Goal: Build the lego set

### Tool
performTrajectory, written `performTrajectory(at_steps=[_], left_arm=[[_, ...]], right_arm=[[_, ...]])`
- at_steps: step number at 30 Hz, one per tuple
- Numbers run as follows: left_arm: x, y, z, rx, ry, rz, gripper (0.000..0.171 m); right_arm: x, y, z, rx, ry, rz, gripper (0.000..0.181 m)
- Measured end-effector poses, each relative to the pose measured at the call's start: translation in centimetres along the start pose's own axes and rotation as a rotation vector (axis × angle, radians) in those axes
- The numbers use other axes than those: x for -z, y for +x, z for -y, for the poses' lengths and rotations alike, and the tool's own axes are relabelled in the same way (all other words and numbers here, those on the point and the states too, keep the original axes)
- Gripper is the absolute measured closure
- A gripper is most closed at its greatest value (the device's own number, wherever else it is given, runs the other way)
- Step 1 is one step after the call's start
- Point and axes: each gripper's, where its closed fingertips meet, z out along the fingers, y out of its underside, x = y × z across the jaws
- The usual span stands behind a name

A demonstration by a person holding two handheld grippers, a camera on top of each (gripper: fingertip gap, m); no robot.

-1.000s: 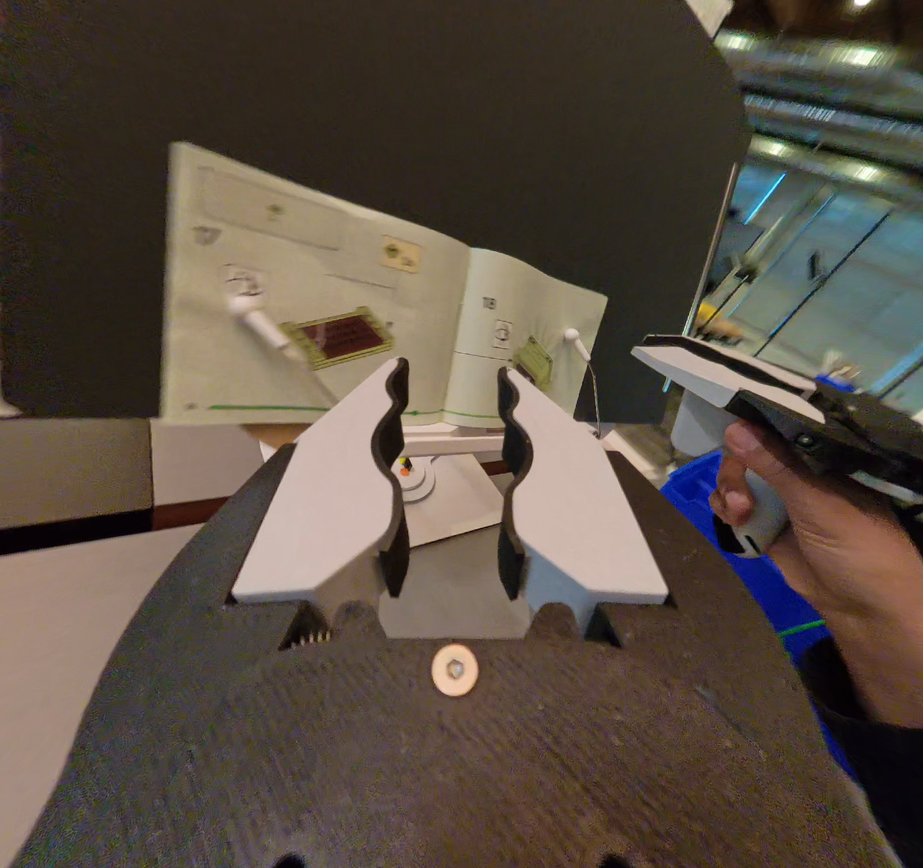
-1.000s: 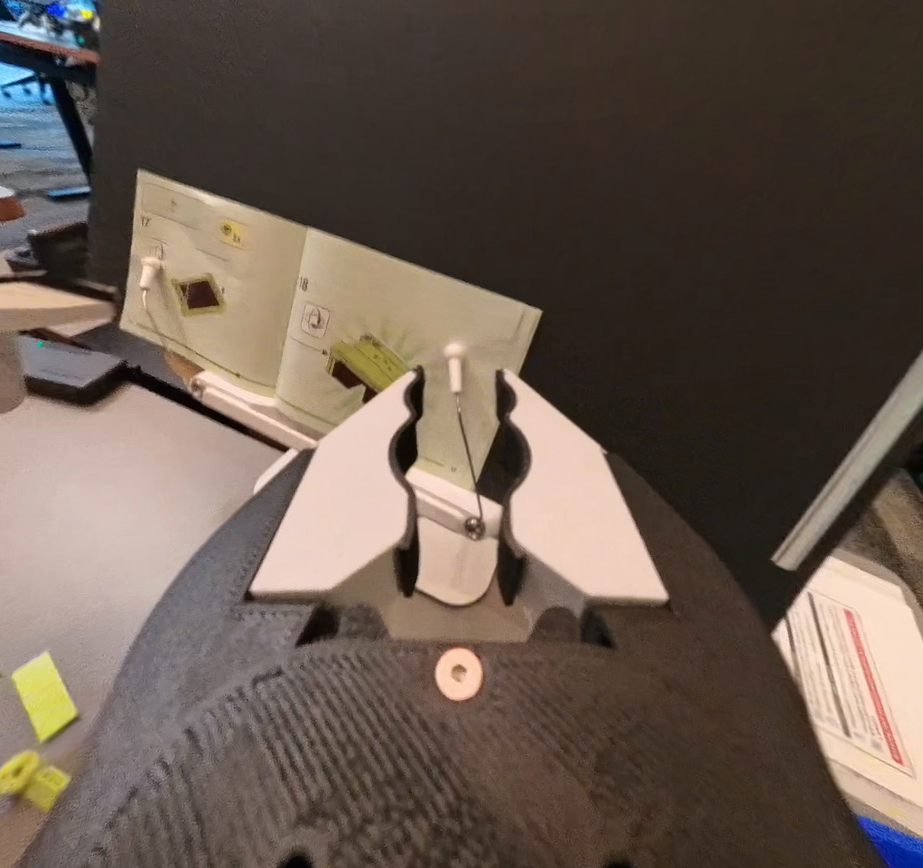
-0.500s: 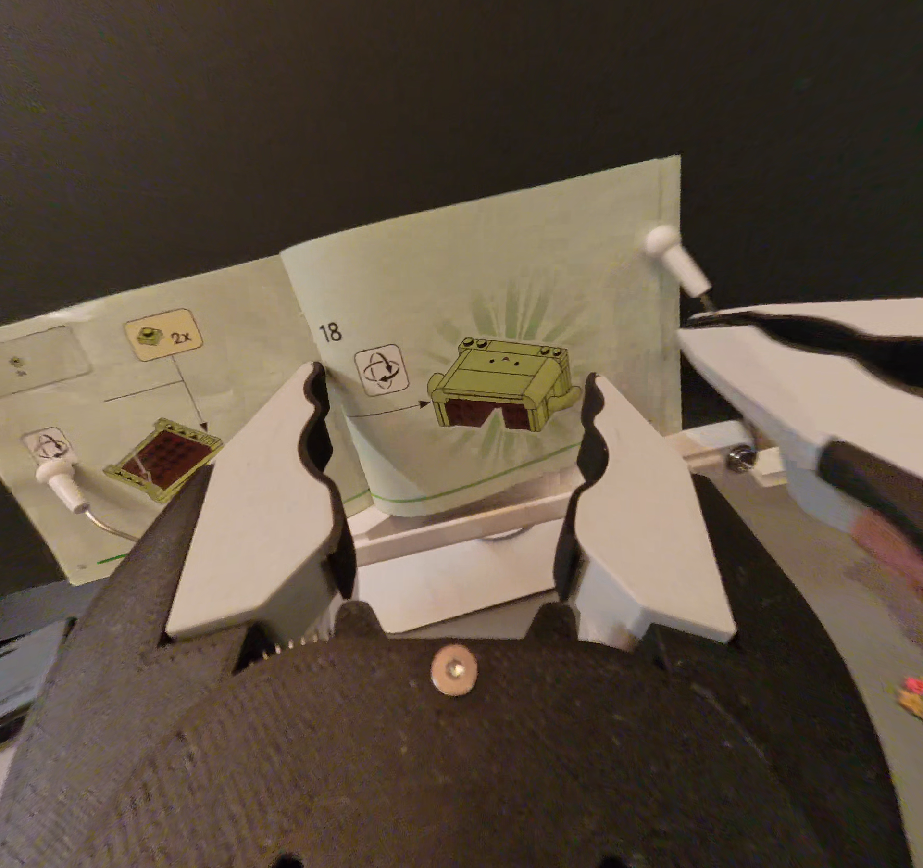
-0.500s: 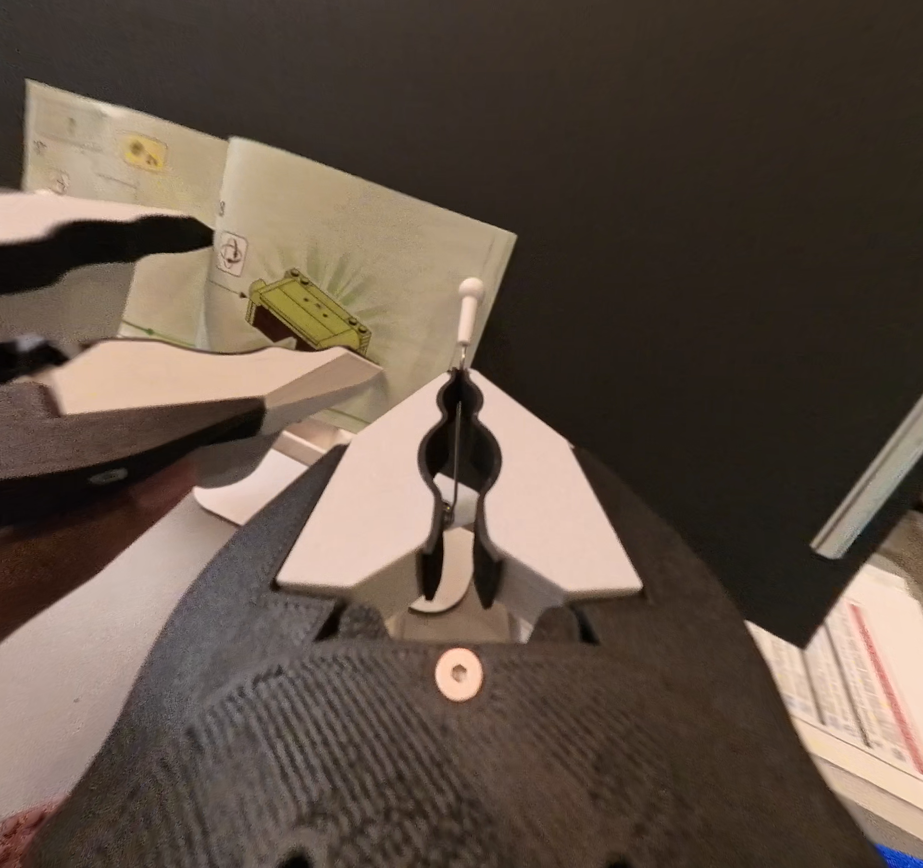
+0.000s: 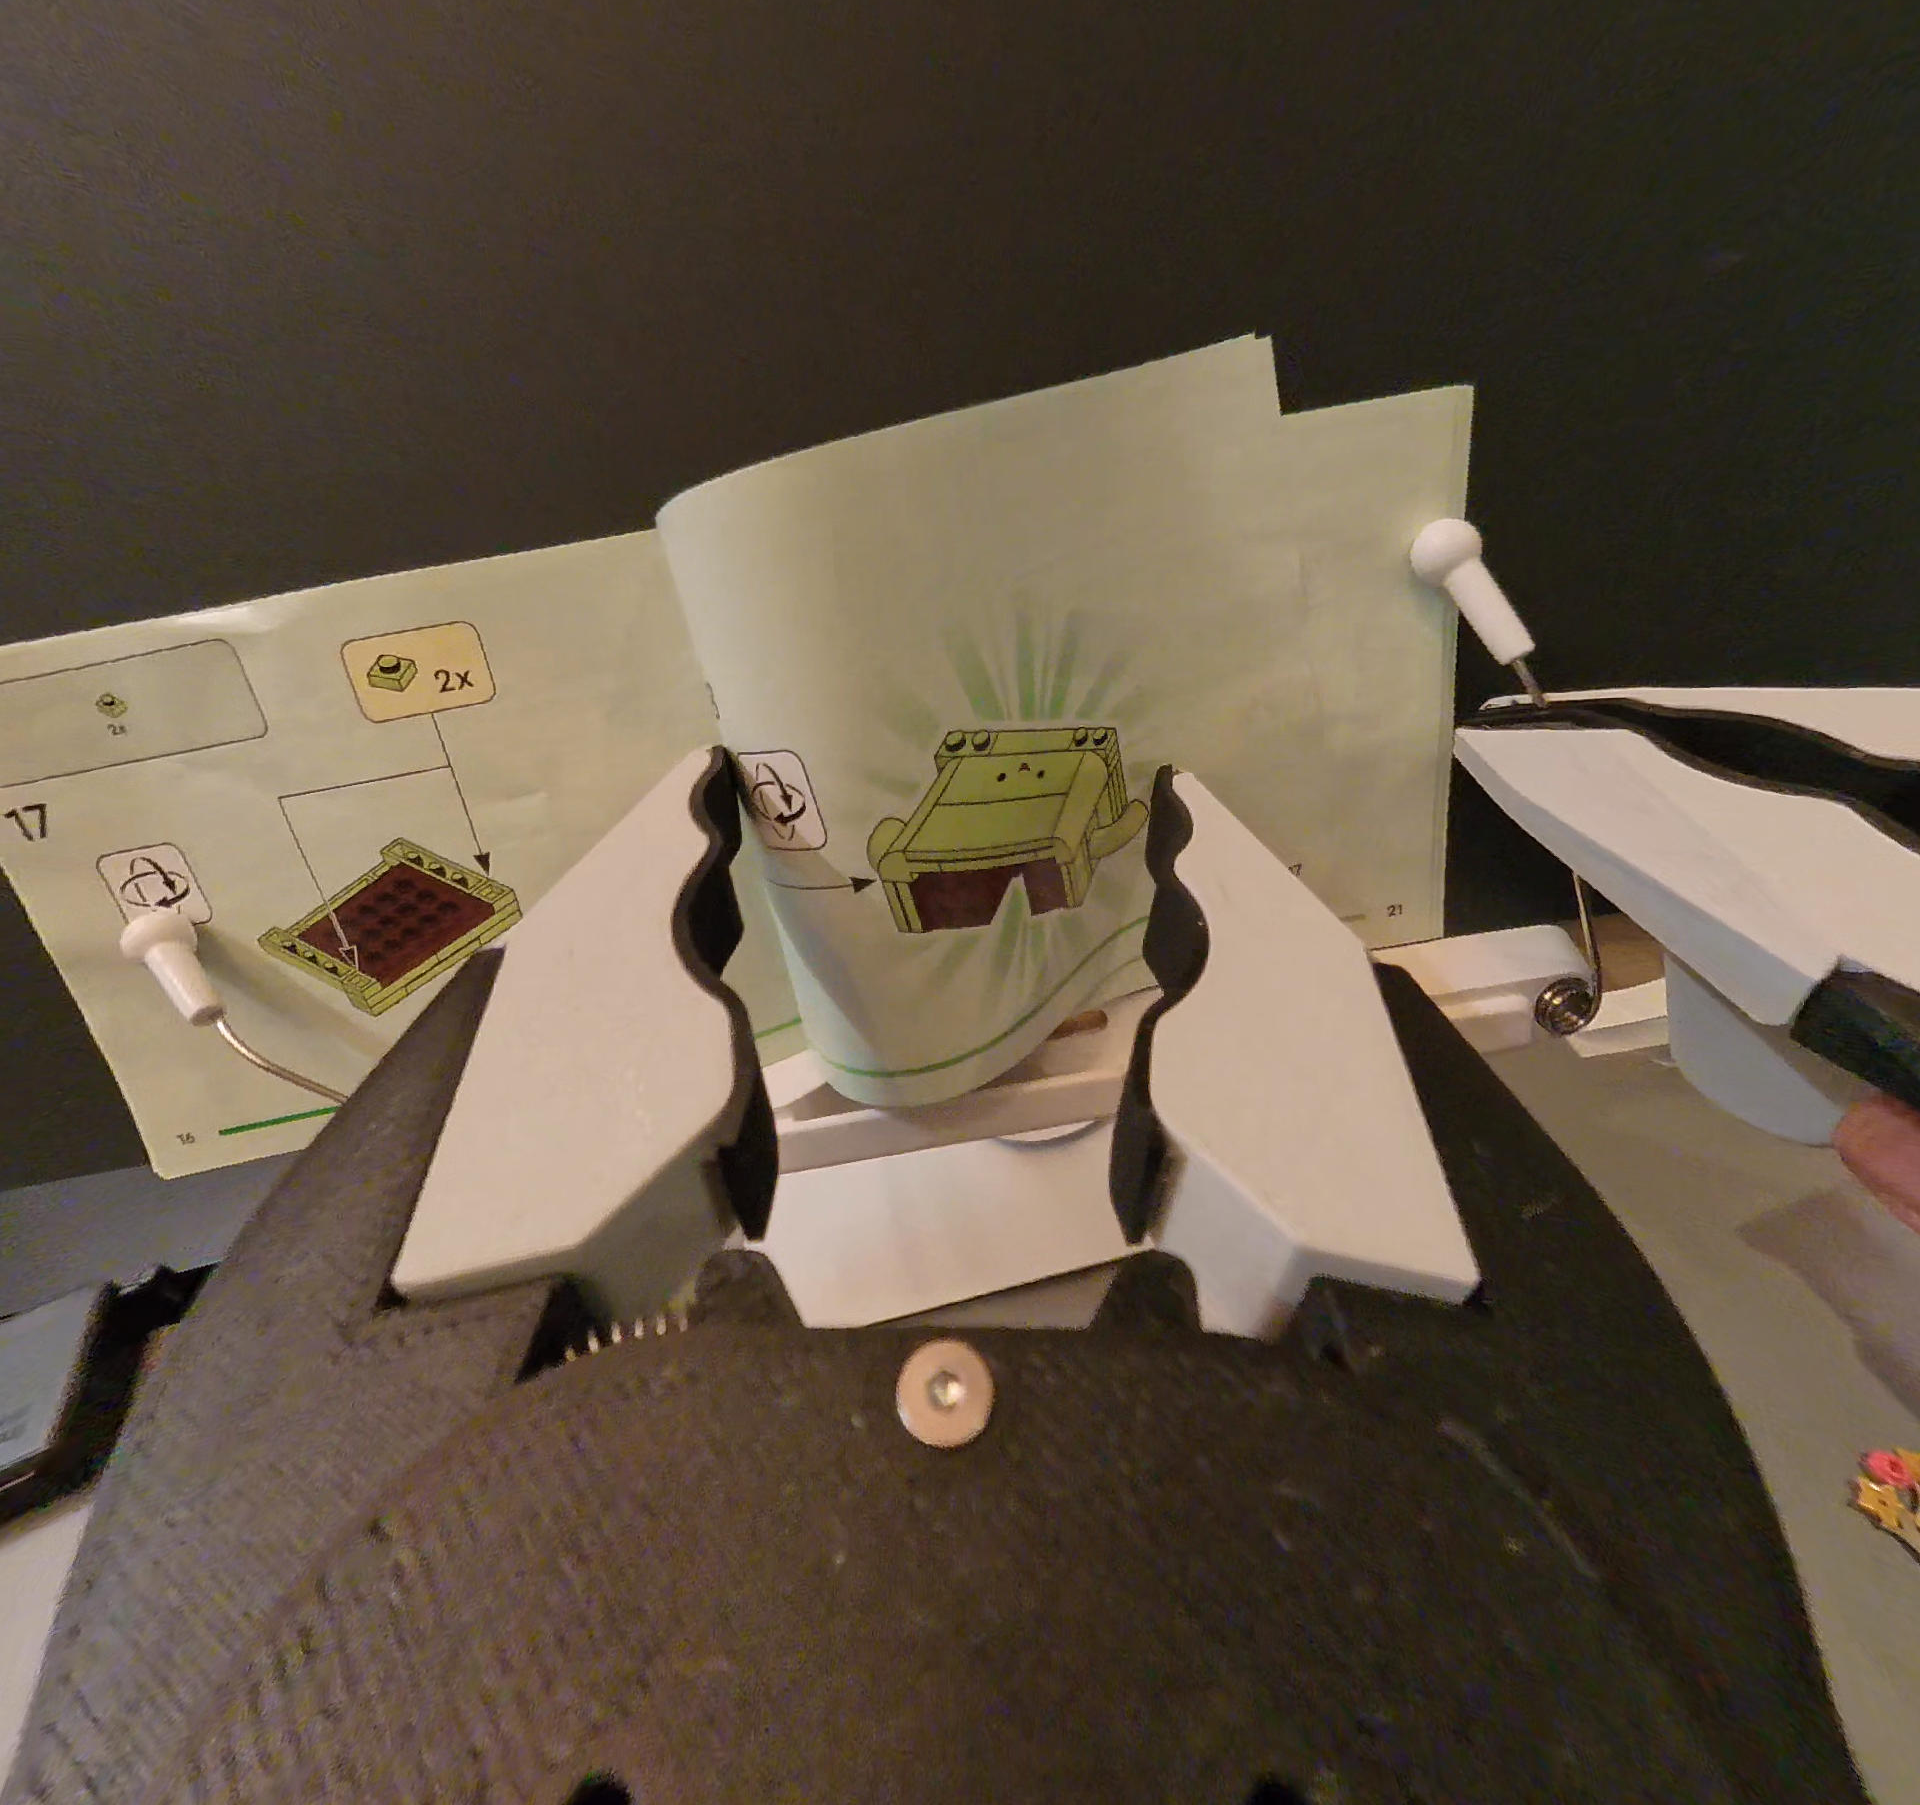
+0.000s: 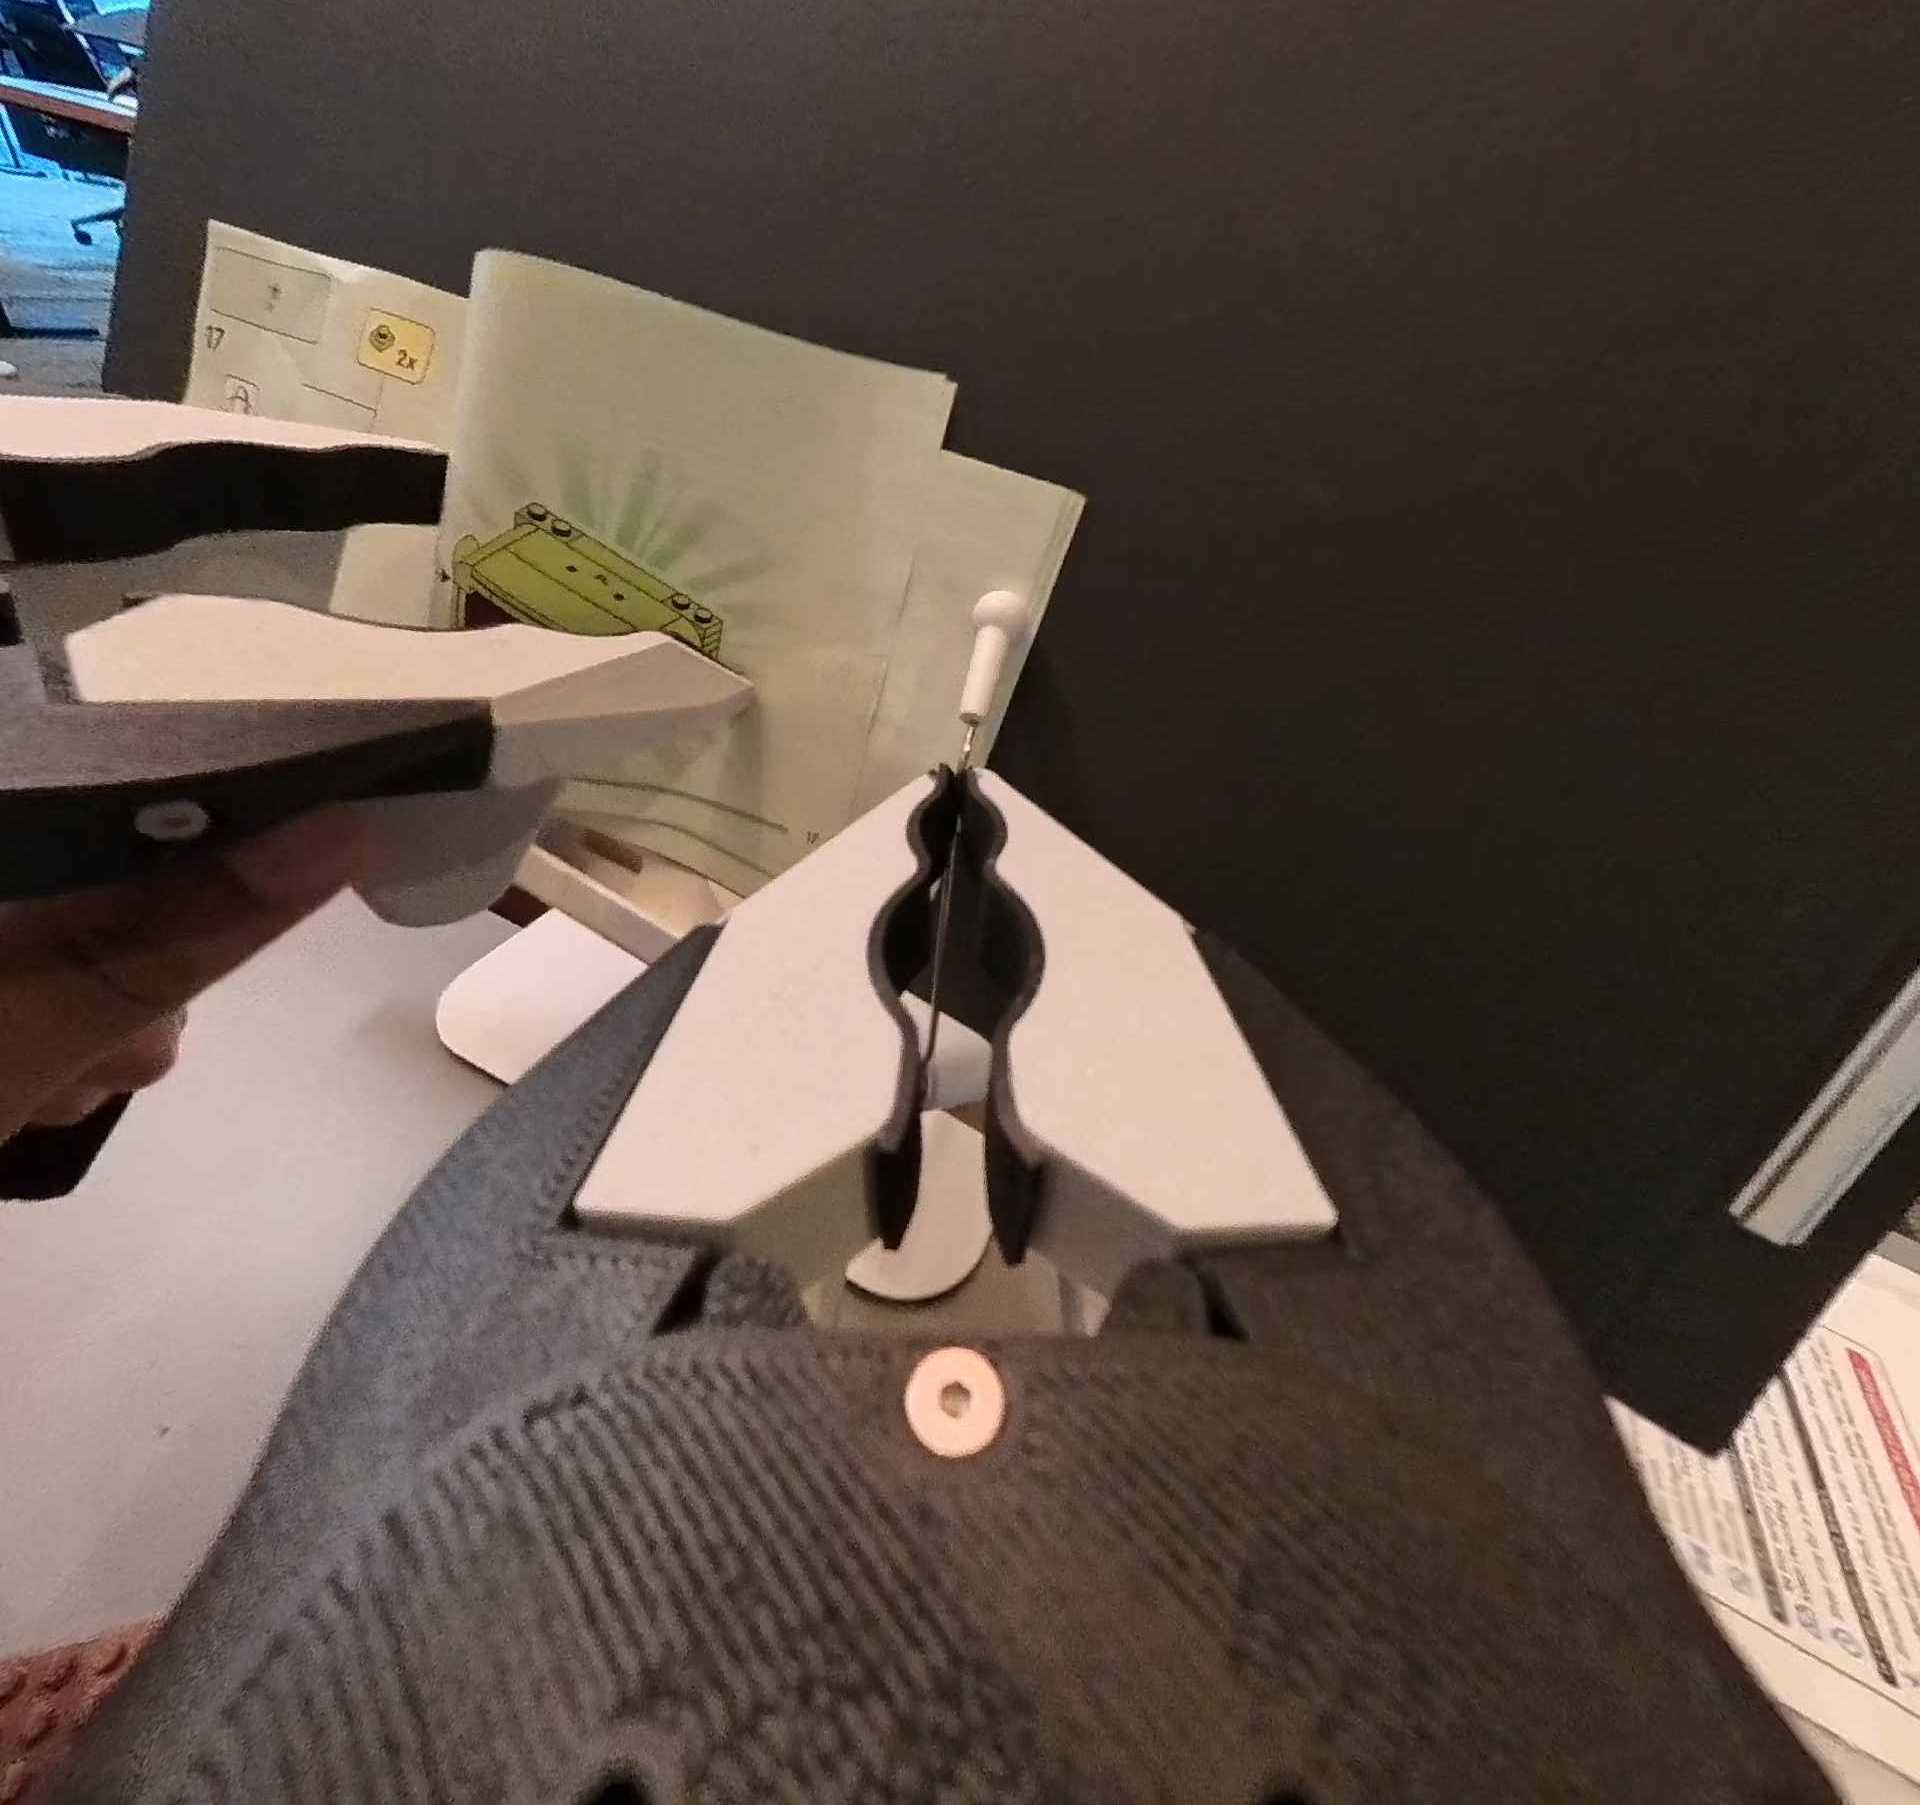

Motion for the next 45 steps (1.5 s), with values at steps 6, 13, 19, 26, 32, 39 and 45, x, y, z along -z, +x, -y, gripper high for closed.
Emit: performTrajectory(at_steps=[6,13,19,26,32,39,45], left_arm=[[0.5,0.3,-0.4,0.009,0.008,-0.058,0.091],[0.9,0.1,-0.7,0.026,0.005,-0.084,0.098],[1.3,0.2,-0.7,0.041,0.007,-0.121,0.097],[1.9,0.1,-0.6,0.078,0.014,-0.165,0.100],[2.6,-0.5,-0.1,0.090,0.034,-0.173,0.118],[2.8,0.6,0.3,0.089,0.050,-0.211,0.070],[1.0,1.8,-1.0,-0.138,0.001,-0.055,0.062]], right_arm=[[0.1,0.1,0.0,-0.036,0.016,0.013,0.181],[0.0,0.1,0.0,-0.048,0.025,0.021,0.181],[0.0,0.1,0.0,-0.065,0.035,0.031,0.181],[0.0,0.1,0.0,-0.081,0.043,0.039,0.181],[-0.1,0.2,0.0,-0.085,0.047,0.043,0.181],[-0.1,0.2,0.1,-0.098,0.051,0.050,0.181],[-0.1,0.2,0.0,-0.103,0.051,0.059,0.181]])
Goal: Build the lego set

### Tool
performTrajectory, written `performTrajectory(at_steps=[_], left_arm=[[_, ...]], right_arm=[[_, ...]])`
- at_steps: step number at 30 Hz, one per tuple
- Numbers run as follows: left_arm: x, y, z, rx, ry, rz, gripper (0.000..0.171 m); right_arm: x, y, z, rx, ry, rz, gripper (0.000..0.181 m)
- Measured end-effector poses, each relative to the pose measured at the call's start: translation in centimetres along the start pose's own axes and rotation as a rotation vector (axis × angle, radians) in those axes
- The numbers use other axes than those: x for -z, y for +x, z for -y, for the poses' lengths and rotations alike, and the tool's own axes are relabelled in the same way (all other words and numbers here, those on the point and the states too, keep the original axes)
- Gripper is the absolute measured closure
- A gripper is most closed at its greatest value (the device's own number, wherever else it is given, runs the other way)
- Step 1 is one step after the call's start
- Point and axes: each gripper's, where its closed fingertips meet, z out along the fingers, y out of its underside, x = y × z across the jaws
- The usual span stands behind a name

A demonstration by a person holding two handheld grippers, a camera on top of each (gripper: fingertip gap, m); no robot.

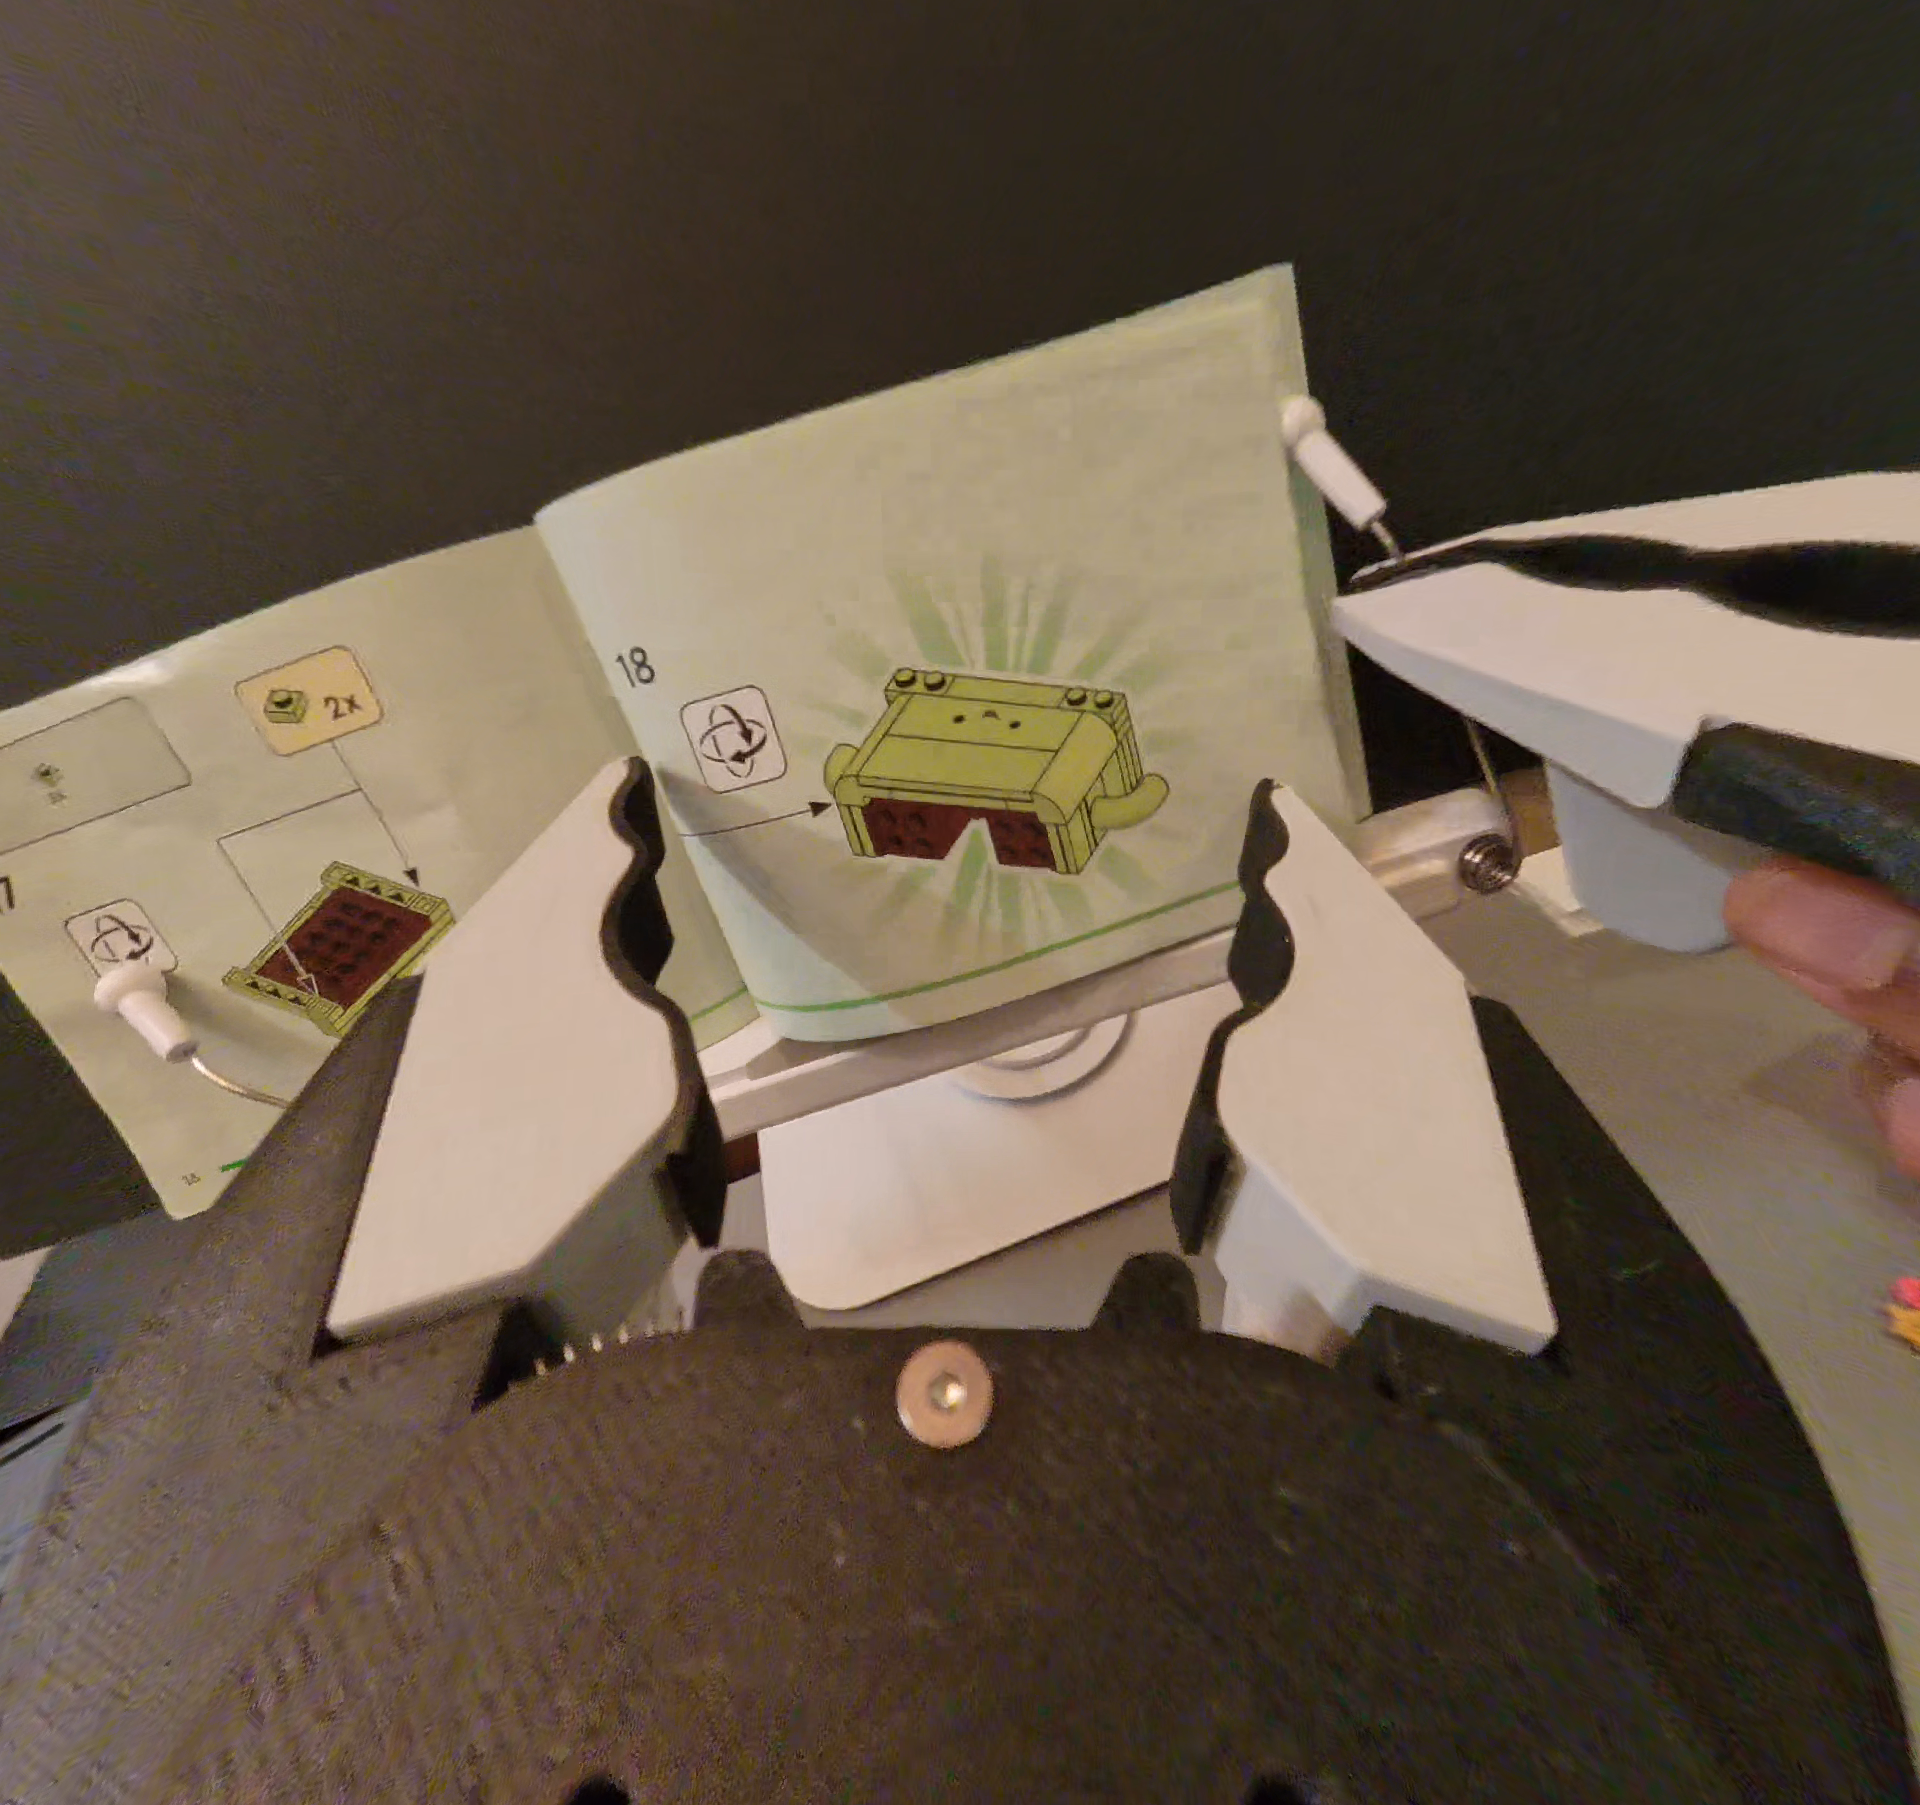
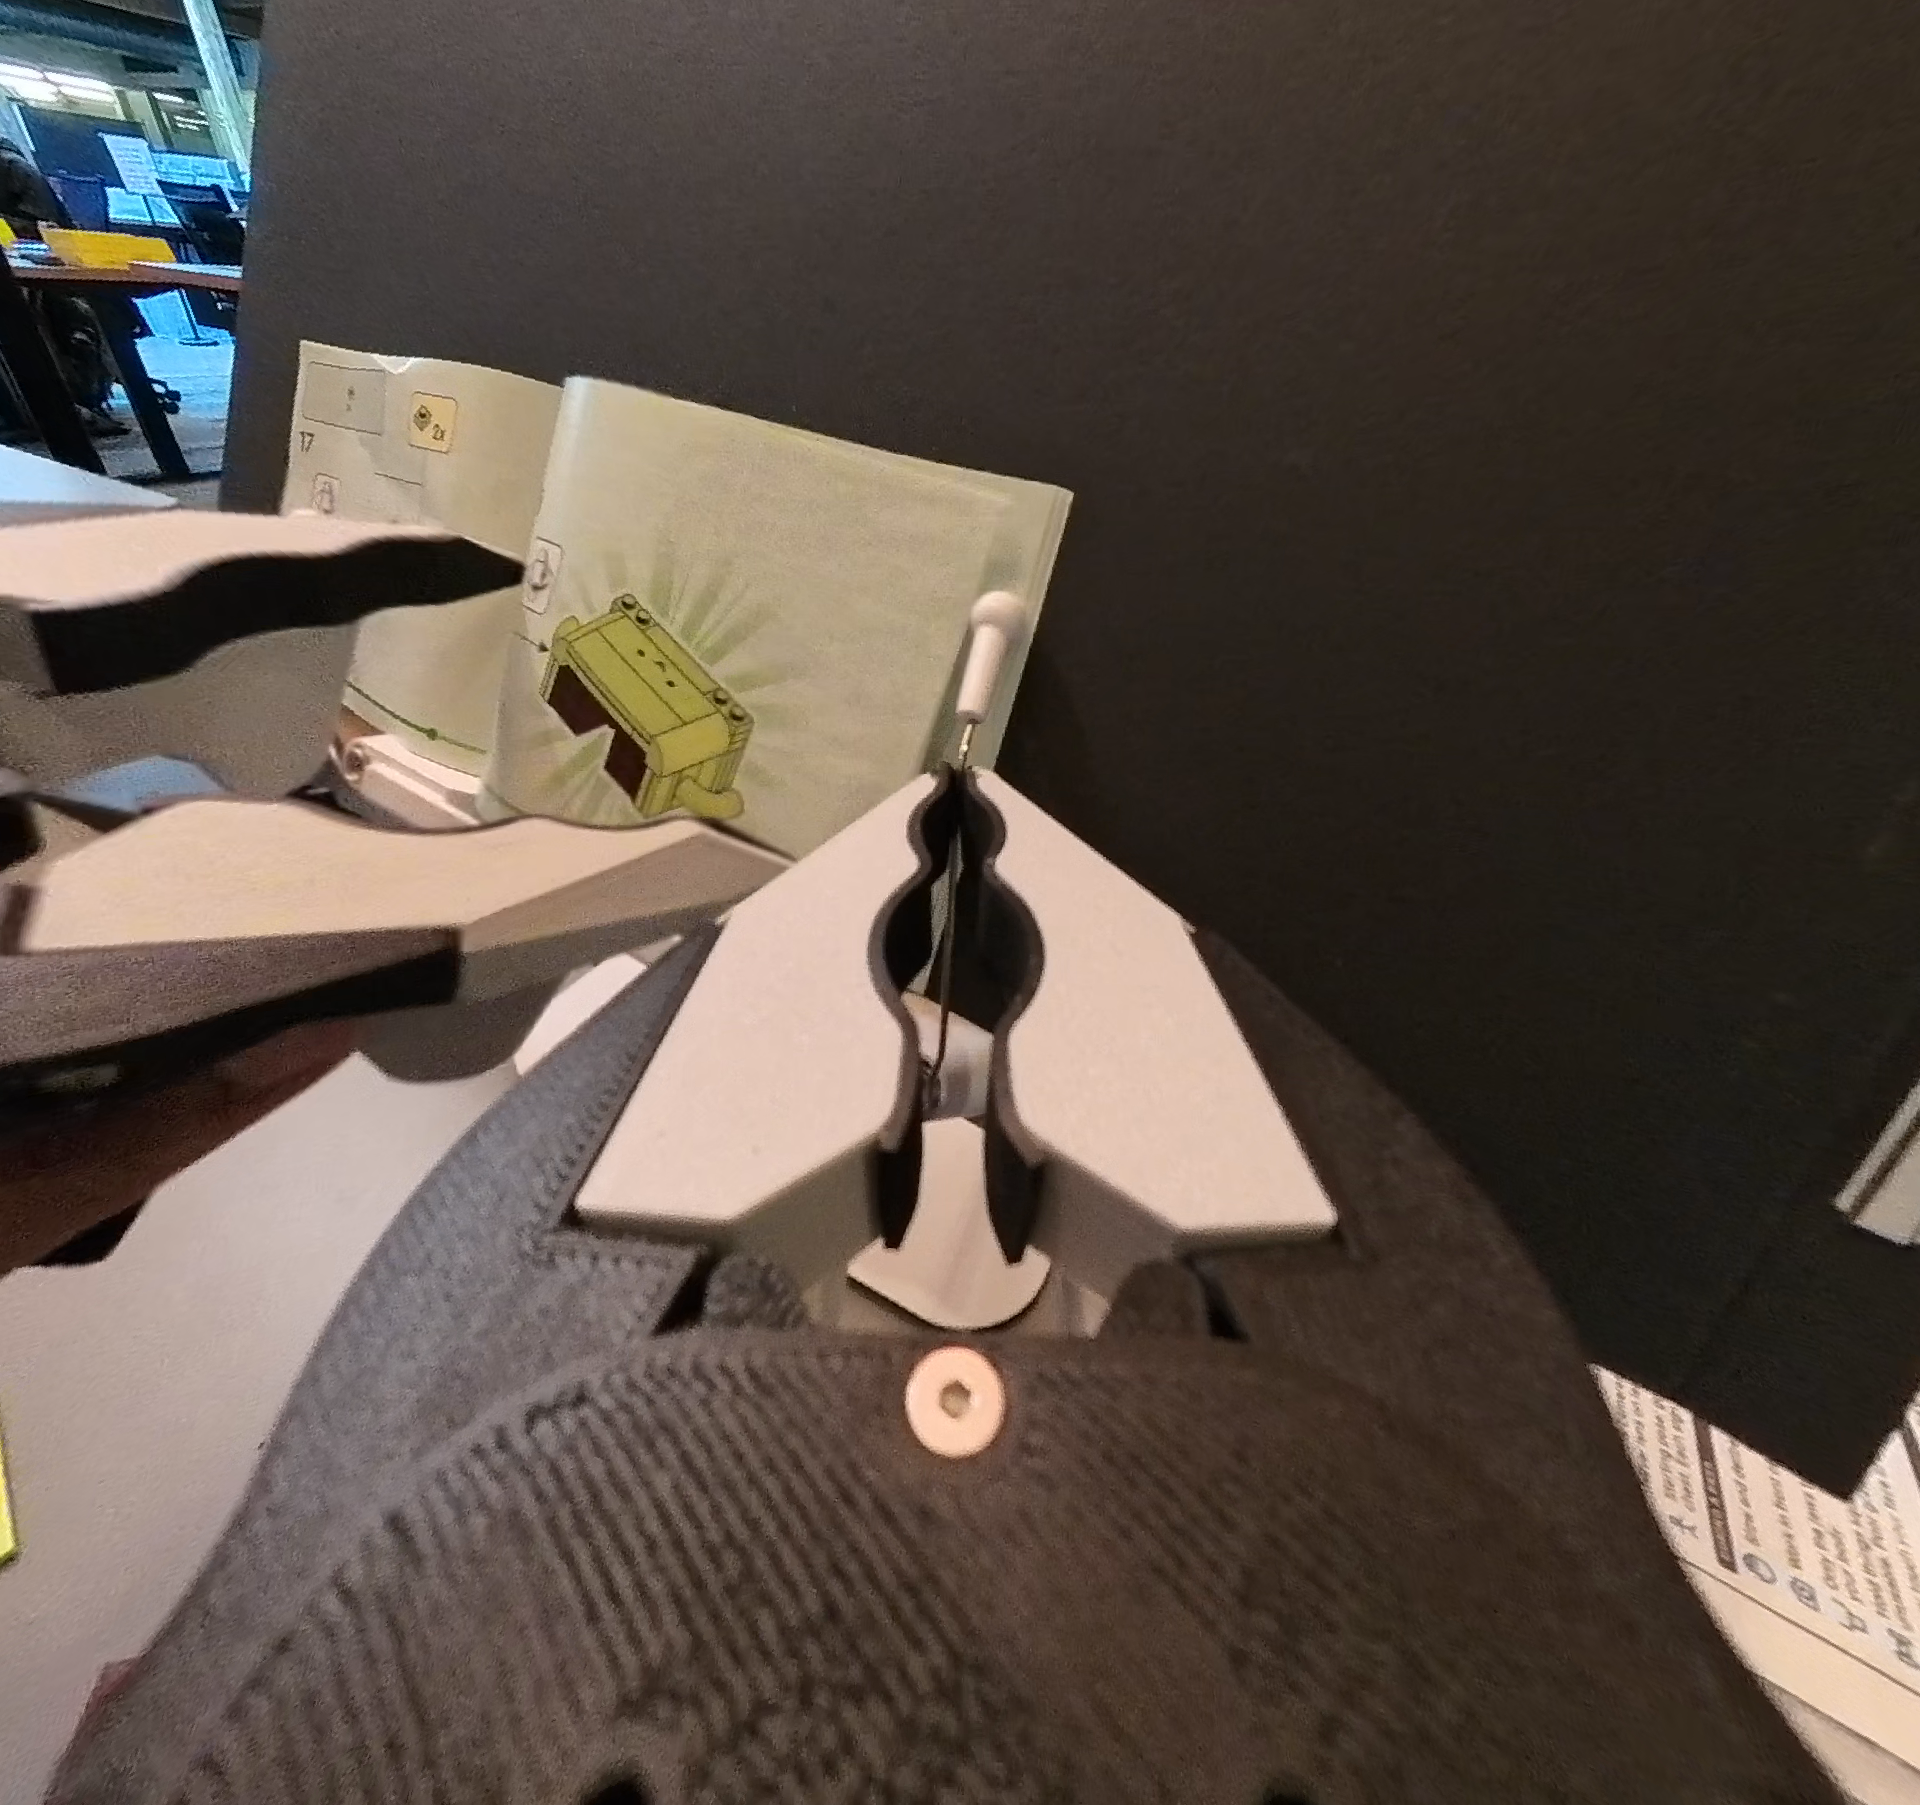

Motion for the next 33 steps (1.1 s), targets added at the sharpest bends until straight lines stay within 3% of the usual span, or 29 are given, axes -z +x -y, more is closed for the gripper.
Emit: performTrajectory(at_steps=[5,10,24,30,33], left_arm=[[-0.9,-1.4,-0.4,0.018,-0.004,0.059,0.087],[-0.6,-2.0,-0.4,0.025,0.004,0.061,0.100],[0.4,-2.2,0.0,0.108,0.042,-0.099,0.110],[0.8,-1.6,0.0,0.073,0.038,-0.160,0.102],[1.1,-2.1,-0.2,0.053,0.023,-0.145,0.112]], right_arm=[[0.0,0.0,0.0,-0.011,0.007,0.004,0.181],[-0.1,0.0,0.0,-0.016,0.013,0.006,0.181],[0.2,-0.2,0.2,-0.010,0.074,0.036,0.181],[0.3,-0.1,0.2,-0.045,0.102,0.063,0.181],[0.2,-0.1,0.2,-0.049,0.103,0.060,0.181]])
